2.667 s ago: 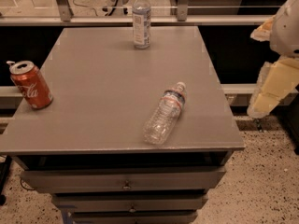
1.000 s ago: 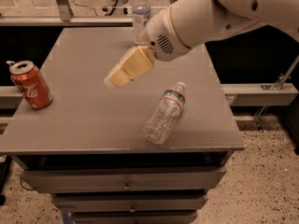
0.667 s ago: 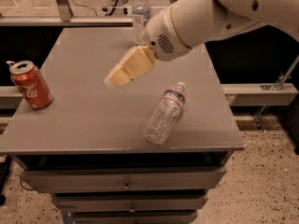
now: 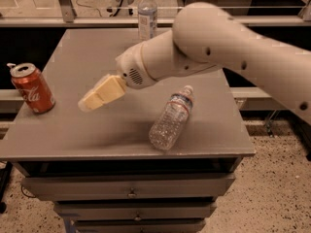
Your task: Move coke can near blue plastic bottle
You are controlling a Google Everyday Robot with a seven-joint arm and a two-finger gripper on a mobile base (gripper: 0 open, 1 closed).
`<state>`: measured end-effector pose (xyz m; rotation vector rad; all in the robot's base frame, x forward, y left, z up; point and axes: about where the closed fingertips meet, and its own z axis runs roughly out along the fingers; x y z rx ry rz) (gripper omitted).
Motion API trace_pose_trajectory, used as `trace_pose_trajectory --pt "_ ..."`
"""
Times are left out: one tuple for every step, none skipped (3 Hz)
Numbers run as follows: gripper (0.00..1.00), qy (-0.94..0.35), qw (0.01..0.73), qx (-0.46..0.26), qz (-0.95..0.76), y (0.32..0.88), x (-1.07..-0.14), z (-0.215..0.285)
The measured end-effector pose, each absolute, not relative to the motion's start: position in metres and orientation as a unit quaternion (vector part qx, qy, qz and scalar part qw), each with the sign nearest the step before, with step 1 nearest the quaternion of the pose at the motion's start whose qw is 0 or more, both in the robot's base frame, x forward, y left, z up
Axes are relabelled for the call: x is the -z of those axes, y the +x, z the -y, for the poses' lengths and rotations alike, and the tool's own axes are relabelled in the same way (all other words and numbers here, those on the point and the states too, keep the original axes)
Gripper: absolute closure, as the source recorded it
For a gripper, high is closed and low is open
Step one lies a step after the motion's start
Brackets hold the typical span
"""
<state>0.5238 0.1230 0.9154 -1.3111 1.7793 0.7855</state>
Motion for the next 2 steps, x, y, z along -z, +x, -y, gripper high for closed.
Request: trace_pose_trajectory --pt "0.0 -0.51 0.409 -0.357 -0.667 0.537 -0.892 -0.18" --pt "0.0 -0.509 0.432 -0.392 -0.633 0.543 -0.882 -0.23"
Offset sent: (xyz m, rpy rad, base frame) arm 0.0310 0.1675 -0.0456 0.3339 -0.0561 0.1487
